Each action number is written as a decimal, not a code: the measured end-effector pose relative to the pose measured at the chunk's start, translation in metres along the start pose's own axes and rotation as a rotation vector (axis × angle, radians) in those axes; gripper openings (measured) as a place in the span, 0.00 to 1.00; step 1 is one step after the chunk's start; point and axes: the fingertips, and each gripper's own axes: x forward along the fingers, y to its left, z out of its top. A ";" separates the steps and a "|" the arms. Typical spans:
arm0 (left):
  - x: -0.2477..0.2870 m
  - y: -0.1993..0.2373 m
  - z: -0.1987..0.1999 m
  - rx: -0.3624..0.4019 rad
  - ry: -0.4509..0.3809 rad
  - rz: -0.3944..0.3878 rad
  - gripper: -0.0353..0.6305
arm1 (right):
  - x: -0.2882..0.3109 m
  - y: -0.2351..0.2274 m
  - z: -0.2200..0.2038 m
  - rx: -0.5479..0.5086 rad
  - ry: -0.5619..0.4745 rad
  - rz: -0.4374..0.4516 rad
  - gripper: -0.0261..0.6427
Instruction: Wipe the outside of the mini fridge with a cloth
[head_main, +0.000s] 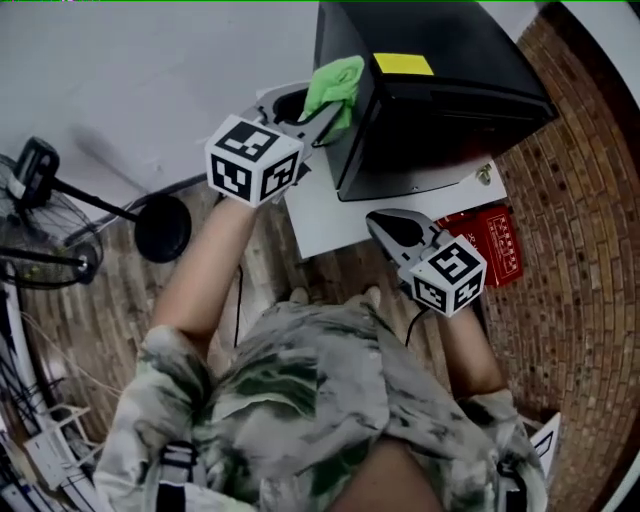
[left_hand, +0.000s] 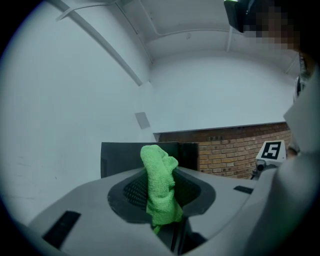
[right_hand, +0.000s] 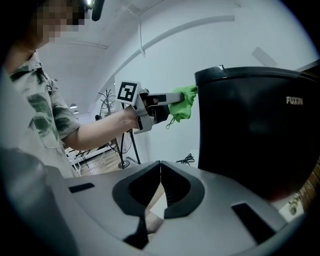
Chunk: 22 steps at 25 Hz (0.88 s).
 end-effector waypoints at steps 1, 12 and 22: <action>0.007 0.003 0.000 0.006 -0.004 -0.001 0.24 | 0.000 -0.007 -0.001 0.010 0.006 -0.007 0.07; 0.037 0.010 -0.068 -0.006 0.046 0.002 0.24 | -0.001 -0.046 -0.010 0.039 0.056 -0.037 0.07; 0.052 0.026 -0.192 -0.138 0.220 0.020 0.24 | 0.027 -0.048 -0.018 0.076 0.083 -0.022 0.07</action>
